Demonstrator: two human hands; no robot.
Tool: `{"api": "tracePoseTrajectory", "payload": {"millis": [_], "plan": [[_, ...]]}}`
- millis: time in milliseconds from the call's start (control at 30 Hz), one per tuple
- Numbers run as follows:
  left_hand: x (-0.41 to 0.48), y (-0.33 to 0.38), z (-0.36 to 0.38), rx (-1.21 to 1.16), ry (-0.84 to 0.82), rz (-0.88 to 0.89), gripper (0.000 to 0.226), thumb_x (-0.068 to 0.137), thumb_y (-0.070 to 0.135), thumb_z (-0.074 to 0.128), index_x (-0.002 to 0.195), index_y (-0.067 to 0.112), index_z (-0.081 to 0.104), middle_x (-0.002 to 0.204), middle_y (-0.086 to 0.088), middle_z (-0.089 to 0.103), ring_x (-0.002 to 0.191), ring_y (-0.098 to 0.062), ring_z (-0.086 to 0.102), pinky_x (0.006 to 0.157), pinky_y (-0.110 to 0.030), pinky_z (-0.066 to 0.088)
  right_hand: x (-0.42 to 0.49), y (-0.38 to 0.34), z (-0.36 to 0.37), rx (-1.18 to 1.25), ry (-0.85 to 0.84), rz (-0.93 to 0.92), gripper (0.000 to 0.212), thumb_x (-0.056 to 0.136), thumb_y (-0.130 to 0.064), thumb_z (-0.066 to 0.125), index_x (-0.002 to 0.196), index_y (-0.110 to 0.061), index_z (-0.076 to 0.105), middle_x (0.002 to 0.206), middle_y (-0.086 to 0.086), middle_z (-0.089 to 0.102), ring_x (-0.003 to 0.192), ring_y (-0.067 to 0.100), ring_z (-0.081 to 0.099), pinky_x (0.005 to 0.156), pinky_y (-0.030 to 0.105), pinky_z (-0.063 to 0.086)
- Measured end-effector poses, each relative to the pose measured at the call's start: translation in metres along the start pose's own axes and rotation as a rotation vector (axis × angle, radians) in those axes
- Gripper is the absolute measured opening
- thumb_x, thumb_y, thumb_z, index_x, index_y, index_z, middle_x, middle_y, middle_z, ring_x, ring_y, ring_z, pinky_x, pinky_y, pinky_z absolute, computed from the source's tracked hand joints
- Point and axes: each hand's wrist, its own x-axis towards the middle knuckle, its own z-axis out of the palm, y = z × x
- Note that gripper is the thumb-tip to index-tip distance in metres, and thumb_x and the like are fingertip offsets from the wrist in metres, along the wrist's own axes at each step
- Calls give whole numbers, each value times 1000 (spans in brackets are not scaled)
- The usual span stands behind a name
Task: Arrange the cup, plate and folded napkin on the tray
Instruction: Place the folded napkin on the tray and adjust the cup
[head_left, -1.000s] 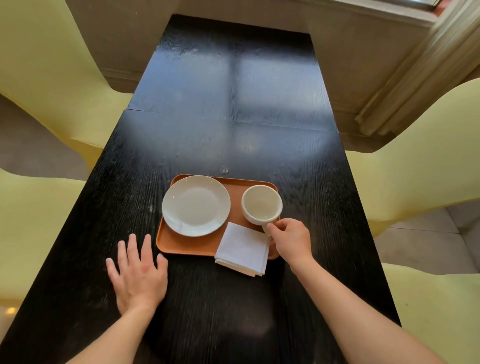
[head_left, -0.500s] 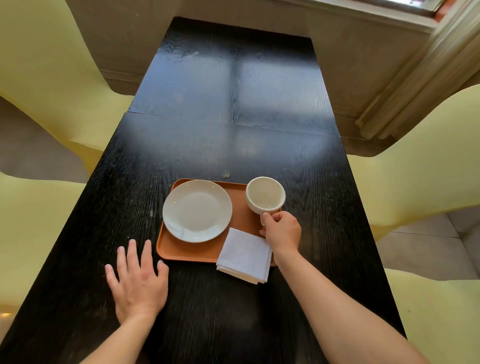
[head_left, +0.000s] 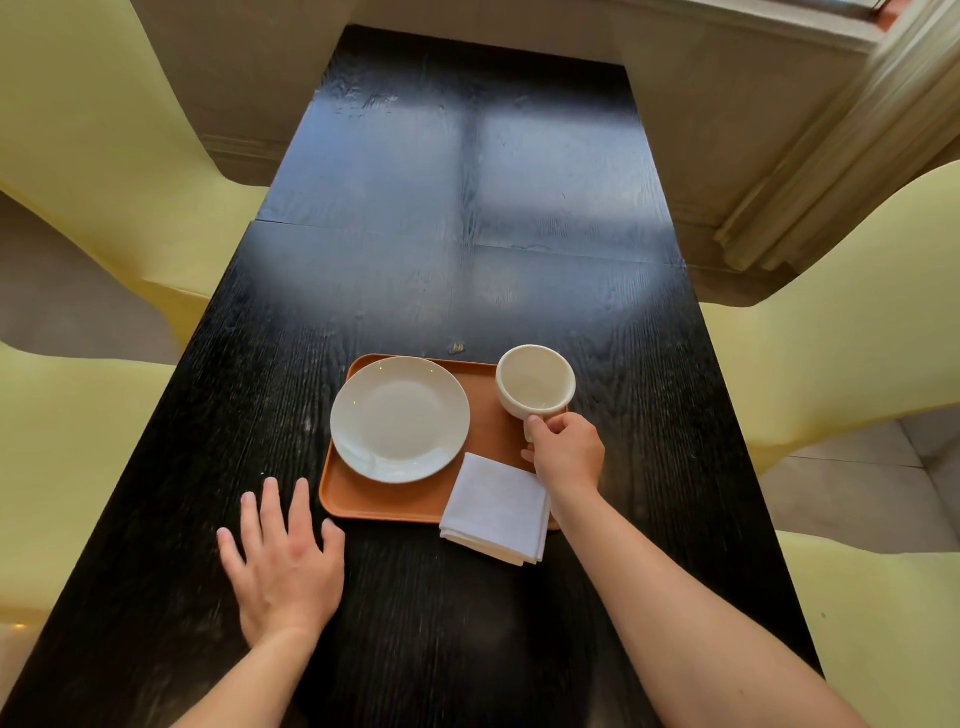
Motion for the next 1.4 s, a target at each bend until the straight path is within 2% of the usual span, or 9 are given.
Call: {"api": "tracePoseTrajectory", "payload": {"millis": [433, 567, 633, 733, 833, 900, 967, 1100, 1400], "plan": [[-3, 4, -8, -1, -24, -8, 66, 88, 40, 35, 147, 14, 44, 159, -19, 34, 150, -36, 21, 119, -61, 13, 3, -2, 2, 35, -16, -4, 21, 99, -34, 68, 81, -26, 62, 91, -1, 74, 77, 12, 73, 74, 30, 61], [-3, 5, -9, 6, -37, -14, 59, 93, 37, 42, 148, 14, 43, 160, -19, 33, 150, -36, 20, 120, -61, 11, -11, -2, -14, 110, -85, 28, 20, 95, -46, 70, 87, -33, 56, 94, -7, 68, 82, 13, 73, 72, 30, 61], [-3, 5, -9, -1, -37, -21, 58, 94, 31, 55, 148, 14, 43, 160, -19, 32, 150, -36, 20, 120, -62, 13, -29, 12, -27, -26, -82, -110, 19, 92, -44, 73, 92, -29, 61, 94, -7, 66, 85, 13, 69, 72, 29, 60], [-4, 6, -10, -5, -36, -25, 59, 93, 27, 59, 148, 13, 43, 159, -19, 33, 150, -36, 20, 120, -61, 13, -70, 45, -41, -401, -176, -547, 26, 85, -38, 81, 102, -21, 71, 101, -7, 66, 94, 9, 63, 81, 25, 55], [-4, 6, -9, -9, -27, -16, 57, 94, 30, 54, 148, 13, 44, 159, -20, 33, 150, -37, 20, 120, -62, 13, -97, 56, -41, -668, -304, -805, 45, 77, -52, 82, 109, -22, 73, 111, -4, 69, 105, 15, 61, 92, 32, 55], [-3, 5, -8, -17, -18, -14, 60, 93, 37, 42, 148, 13, 43, 159, -20, 33, 150, -37, 20, 119, -62, 12, -100, 53, -40, -786, -286, -858, 45, 73, -55, 83, 104, -24, 72, 109, -4, 70, 103, 18, 64, 90, 37, 54], [-2, 4, -7, -25, -16, -6, 65, 89, 40, 36, 147, 13, 43, 159, -20, 34, 150, -37, 20, 119, -62, 12, -97, 51, -39, -838, -279, -876, 36, 75, -44, 85, 101, -23, 71, 109, -2, 70, 101, 22, 65, 90, 39, 54], [-2, 3, -5, -32, -1, 1, 60, 92, 37, 41, 148, 14, 43, 159, -20, 34, 150, -37, 20, 119, -64, 13, -89, 52, -39, -866, -257, -948, 10, 88, -19, 73, 98, -18, 72, 108, 2, 71, 98, 24, 67, 89, 39, 55], [-3, 4, -8, -37, -4, 4, 67, 88, 41, 33, 148, 14, 42, 160, -19, 32, 150, -36, 19, 120, -61, 11, -62, 46, -51, -842, -227, -844, 12, 91, -10, 72, 102, -11, 76, 106, 10, 72, 94, 29, 66, 76, 40, 59]]}}
